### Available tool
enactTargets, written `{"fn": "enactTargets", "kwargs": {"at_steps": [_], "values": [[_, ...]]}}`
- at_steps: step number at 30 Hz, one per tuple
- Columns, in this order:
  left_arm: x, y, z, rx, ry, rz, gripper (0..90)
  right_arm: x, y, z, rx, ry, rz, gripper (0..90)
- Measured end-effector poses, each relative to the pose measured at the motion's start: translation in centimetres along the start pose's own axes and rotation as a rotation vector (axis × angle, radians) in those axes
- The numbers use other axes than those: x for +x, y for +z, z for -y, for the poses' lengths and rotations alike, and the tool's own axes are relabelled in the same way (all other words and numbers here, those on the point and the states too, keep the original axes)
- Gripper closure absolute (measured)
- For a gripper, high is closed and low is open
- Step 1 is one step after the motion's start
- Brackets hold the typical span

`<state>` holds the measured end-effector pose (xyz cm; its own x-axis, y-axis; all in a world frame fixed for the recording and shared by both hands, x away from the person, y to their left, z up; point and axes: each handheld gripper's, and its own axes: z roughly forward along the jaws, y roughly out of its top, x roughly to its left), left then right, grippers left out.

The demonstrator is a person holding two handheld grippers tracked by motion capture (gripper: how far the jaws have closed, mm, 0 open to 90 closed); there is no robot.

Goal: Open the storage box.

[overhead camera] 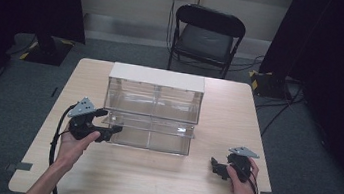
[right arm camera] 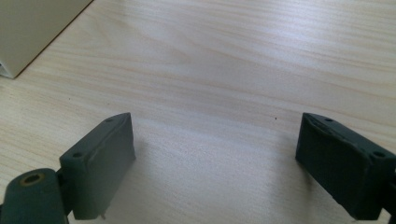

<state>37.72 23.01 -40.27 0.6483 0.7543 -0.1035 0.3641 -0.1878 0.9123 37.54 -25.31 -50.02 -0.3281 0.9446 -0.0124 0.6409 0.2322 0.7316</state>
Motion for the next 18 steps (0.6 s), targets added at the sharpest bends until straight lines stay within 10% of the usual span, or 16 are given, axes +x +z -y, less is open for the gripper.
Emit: {"fn": "enactTargets", "kwargs": {"at_steps": [18], "values": [[-0.22, 0.26, -0.84, -0.029, -0.005, 0.005, 15.2, 0.0, 0.0, 0.0, 0.0, 0.0, 0.0, 10.9]]}}
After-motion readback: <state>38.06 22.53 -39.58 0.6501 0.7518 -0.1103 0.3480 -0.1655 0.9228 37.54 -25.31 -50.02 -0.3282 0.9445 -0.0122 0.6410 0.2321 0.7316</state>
